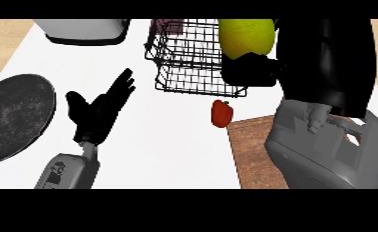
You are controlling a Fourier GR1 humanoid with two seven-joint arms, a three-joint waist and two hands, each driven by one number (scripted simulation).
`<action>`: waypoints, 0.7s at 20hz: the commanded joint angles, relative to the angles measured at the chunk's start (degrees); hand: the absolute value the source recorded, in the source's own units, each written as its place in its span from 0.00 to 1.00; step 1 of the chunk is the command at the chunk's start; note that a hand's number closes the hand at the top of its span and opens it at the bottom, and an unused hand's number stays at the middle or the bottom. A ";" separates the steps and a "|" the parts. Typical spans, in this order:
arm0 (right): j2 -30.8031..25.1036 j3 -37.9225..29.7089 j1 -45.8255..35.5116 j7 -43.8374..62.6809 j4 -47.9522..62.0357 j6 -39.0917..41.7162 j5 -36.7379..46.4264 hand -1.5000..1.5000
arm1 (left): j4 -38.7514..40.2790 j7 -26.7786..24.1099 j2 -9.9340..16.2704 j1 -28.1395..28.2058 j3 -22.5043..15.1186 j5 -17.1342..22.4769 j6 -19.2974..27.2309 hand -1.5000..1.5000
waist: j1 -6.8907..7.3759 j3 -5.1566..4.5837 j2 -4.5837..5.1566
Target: Pick the pear from the cutting board and place it in the tiered basket
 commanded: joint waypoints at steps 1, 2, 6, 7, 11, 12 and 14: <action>0.36 -4.82 -9.78 5.89 14.21 -5.84 -1.51 1.00 | 0.81 1.39 -1.59 -2.86 -0.33 -0.68 1.31 0.50 | 0.23 0.04 0.26; 0.36 -5.26 -8.56 3.35 16.09 -7.94 -1.22 1.00 | 0.34 0.18 -1.27 -0.79 -0.41 -0.86 0.75 0.50 | -0.11 0.08 0.15; 0.36 -9.52 -15.29 -1.65 27.58 -13.46 -3.05 1.00 | 0.16 1.41 -0.06 -1.70 1.29 0.64 -0.83 0.50 | 0.04 0.08 0.20; 0.36 -8.54 -10.40 -5.06 28.69 -19.19 -1.74 1.00 | -1.84 1.53 -2.30 -0.32 -1.55 -2.01 1.82 0.50 | 0.00 0.12 0.22; 0.36 -8.57 -12.57 -9.56 41.69 -27.51 -3.95 1.00 | -1.38 1.17 -1.37 -1.60 0.34 -1.02 0.66 0.50 | 0.41 0.11 0.37; 0.36 -8.90 -16.28 -7.78 45.22 -28.99 -5.11 1.00 | -0.95 1.79 -0.93 -1.54 0.01 -1.24 -0.01 0.50 | 0.63 0.10 0.38; 0.37 -9.48 -18.45 -9.74 51.30 -34.61 -5.17 1.00 | -0.62 0.95 -0.49 -1.29 0.78 -0.04 -1.57 0.50 | 1.32 0.07 0.61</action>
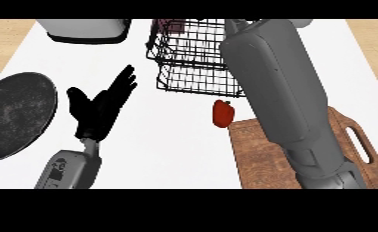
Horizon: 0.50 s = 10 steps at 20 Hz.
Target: Pick the pear from the cutting board and place it in the tiered basket
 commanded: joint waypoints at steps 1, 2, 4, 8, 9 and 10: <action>0.13 0.94 -1.73 -0.59 9.60 -12.11 -4.51 1.00 | 2.33 -1.30 -0.55 -0.82 0.79 0.47 -0.96 0.50 | 0.05 -0.01 0.05; 0.13 -2.75 0.20 -3.59 8.40 -16.05 -7.37 1.00 | -0.28 0.13 0.71 0.15 0.28 0.92 -1.99 0.50 | 1.50 0.04 0.47; 0.13 -4.83 -2.05 -6.51 10.40 -19.32 -12.28 1.00 | 0.37 -0.30 -1.17 -0.33 -1.13 -0.42 -0.63 0.50 | 1.86 0.05 0.57; 0.14 -2.23 -3.30 -16.46 19.27 -26.30 -20.61 0.00 | 1.15 -0.22 -2.23 -1.52 -1.50 -1.20 0.15 0.50 | 2.80 0.02 0.89; 0.14 -1.19 -6.52 -15.99 20.36 -26.55 -22.81 0.00 | 3.30 -0.71 -1.34 -2.15 -0.72 -0.73 -1.24 0.50 | 2.59 -0.01 0.79; 0.14 -1.01 -5.77 -18.86 22.73 -27.94 -24.50 0.00 | -0.03 2.10 -2.31 -3.98 -1.40 -0.64 -0.02 0.50 | 3.17 0.03 0.83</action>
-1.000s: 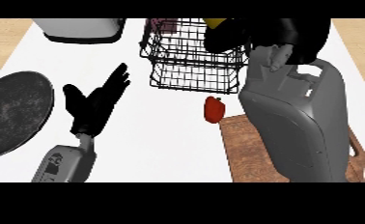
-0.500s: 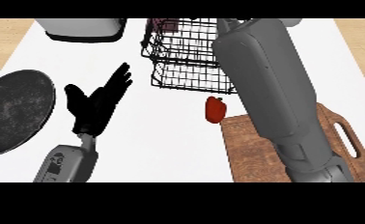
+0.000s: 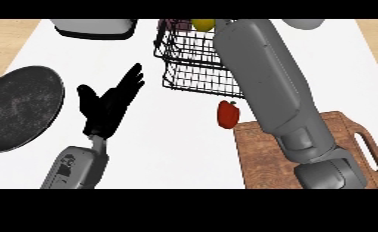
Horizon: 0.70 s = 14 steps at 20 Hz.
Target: Pick the pear from the cutting board and place it in the tiered basket
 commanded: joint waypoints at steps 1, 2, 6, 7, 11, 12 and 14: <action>0.02 -2.57 -2.91 -11.24 7.52 -3.51 -7.14 0.00 | 1.31 -1.39 1.67 0.41 1.25 0.53 -2.12 0.50 | -0.25 -0.01 0.16; 0.03 -1.77 -2.91 -13.76 10.13 -5.30 -7.59 0.00 | -1.33 1.05 -0.22 -0.12 -0.43 -0.11 -0.23 0.50 | 0.38 0.01 0.18; 0.02 0.79 -9.25 -15.02 13.49 -13.70 -8.70 0.00 | 0.73 -0.13 -1.07 -0.89 -0.35 -0.42 -0.22 0.50 | 0.71 -0.06 0.21; 0.03 0.49 -8.92 -17.34 15.06 -15.38 -8.19 0.00 | 2.20 -0.94 1.26 -1.17 1.47 0.30 -2.09 0.50 | 0.40 -0.08 0.34; 0.03 -0.64 -10.68 -15.81 17.90 -21.99 -6.82 0.00 | 1.28 -0.93 0.27 0.21 1.76 -0.27 -0.38 0.50 | -1.83 -0.05 -0.52; 0.03 -0.31 -8.70 -15.12 17.53 -26.55 -7.86 0.00 | -0.34 -0.67 2.64 2.59 2.69 1.23 -2.75 0.50 | -1.13 -0.05 -0.59; 0.01 -3.22 -9.55 -11.30 14.89 -26.63 -8.10 0.00 | 1.61 -1.92 2.33 2.45 3.79 0.89 -1.85 0.50 | -3.32 -0.03 -1.10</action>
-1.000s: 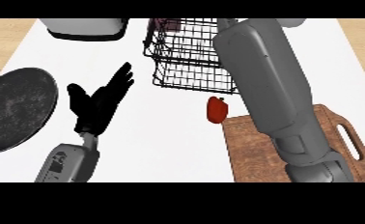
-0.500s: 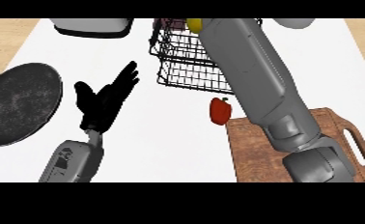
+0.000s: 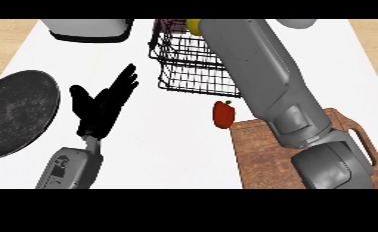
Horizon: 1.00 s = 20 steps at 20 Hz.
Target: Pick the pear from the cutting board and place it in the tiered basket
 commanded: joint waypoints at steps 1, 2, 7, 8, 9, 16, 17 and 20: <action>0.14 -3.15 1.15 2.86 -0.97 -7.15 -0.65 0.00 | -1.23 -1.53 1.24 4.24 1.51 0.40 -0.22 0.50 | -1.70 0.04 -0.70; -1.82 -3.01 0.81 4.21 -0.60 -5.72 0.26 0.00 | -1.32 1.03 0.25 1.49 0.49 -0.05 0.40 0.50 | -2.43 0.05 -0.78; -3.98 1.55 10.28 12.62 -14.51 2.70 2.80 0.00 | -3.38 1.88 1.96 5.14 2.37 0.67 0.26 0.50 | -5.14 0.10 -1.94; -6.30 1.11 15.09 8.89 -17.37 5.86 0.44 0.00 | -1.92 0.96 0.80 3.79 3.51 0.71 2.01 0.50 | -5.97 0.14 -1.93; -6.47 2.54 17.13 9.92 -20.77 8.09 0.66 0.00 | -0.84 -1.23 2.15 5.32 4.71 2.17 -0.56 0.50 | -6.33 0.10 -2.07; -13.22 5.65 31.80 12.45 -43.17 24.16 -5.98 0.00 | -2.99 0.13 1.35 7.44 4.08 0.94 1.70 0.50 | -9.03 0.16 -3.00; -16.41 4.24 32.76 13.47 -46.50 27.23 -7.90 0.00 | -2.94 -0.57 2.24 7.72 4.74 0.38 1.86 0.50 | -9.16 0.16 -2.96; -19.65 3.82 40.00 16.31 -56.95 32.11 -11.23 0.00 | -3.63 -0.99 2.99 10.02 5.87 2.32 0.16 0.50 | -9.44 0.14 -3.03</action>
